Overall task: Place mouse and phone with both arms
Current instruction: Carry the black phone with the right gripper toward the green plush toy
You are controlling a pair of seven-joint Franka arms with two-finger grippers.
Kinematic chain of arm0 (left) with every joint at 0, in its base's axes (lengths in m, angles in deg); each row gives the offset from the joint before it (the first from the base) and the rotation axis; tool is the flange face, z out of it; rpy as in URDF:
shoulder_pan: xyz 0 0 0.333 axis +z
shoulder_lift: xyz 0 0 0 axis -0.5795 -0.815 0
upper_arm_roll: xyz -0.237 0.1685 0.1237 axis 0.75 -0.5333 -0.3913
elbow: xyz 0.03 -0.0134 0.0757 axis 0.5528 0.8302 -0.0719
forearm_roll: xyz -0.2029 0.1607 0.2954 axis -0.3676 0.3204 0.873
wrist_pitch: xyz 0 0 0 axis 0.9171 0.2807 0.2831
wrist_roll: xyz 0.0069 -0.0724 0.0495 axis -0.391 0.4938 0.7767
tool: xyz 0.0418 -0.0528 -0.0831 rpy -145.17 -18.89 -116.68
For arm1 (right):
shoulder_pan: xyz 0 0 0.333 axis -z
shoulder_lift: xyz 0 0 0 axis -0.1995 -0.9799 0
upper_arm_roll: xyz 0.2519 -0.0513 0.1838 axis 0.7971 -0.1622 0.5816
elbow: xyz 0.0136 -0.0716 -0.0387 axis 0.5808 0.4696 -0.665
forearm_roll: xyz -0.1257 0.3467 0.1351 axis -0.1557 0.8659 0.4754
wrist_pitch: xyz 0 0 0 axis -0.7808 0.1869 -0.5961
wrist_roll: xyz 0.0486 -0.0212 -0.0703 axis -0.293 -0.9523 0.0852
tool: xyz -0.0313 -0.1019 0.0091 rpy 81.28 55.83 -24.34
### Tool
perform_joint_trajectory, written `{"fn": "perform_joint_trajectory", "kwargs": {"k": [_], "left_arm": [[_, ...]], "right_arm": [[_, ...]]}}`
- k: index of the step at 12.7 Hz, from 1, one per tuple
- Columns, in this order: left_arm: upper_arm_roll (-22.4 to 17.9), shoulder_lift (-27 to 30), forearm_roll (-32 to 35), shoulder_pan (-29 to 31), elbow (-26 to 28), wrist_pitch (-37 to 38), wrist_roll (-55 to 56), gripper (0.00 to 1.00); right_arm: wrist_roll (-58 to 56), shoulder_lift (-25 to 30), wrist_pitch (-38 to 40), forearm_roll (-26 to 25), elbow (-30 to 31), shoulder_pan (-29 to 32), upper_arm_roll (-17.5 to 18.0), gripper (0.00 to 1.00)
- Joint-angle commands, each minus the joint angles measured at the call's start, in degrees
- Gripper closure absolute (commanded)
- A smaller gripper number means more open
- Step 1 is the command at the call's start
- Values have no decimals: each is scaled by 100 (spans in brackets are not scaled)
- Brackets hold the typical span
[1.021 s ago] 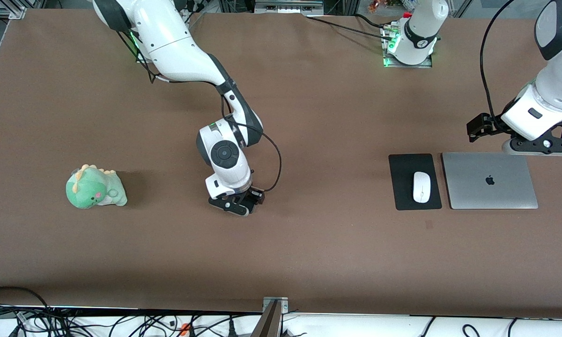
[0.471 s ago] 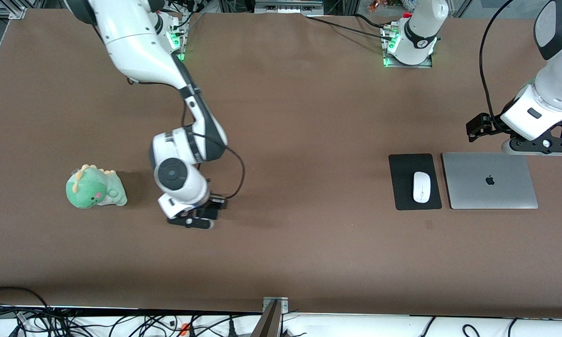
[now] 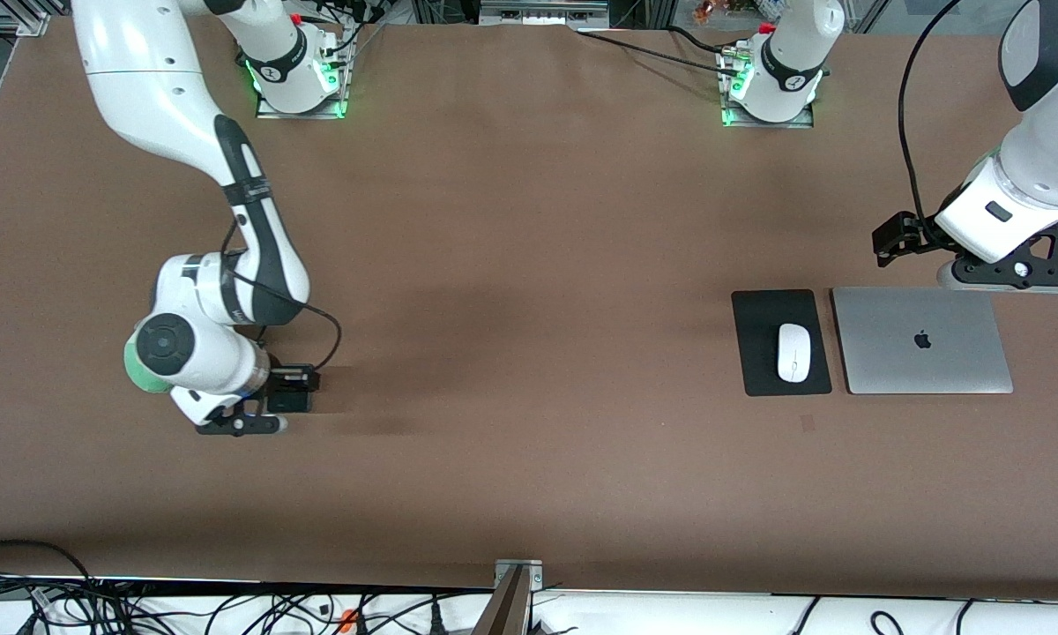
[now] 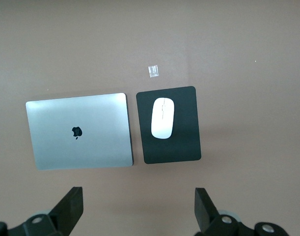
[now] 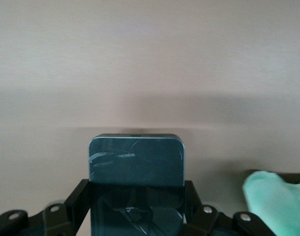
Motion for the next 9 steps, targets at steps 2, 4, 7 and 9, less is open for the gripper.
{"fn": "perform_joint_trajectory", "kwargs": {"k": [2,4,7,9], "left_arm": [[0,83,-31,-18,-20,106,-2,0],[0,83,-31,-18,-20,115,7,0],[0,83,-31,-26,-20,115,7,0],[0,75,-31,-26,-37,141,-2,0]], "right_arm": [[-200,319,-458,142,679,54,101,38],[-191,310,-458,142,670,54,101,38],[-209,232,-467,142,679,62,110,37],[-200,161,-597,142,731,71,110,14]]}}
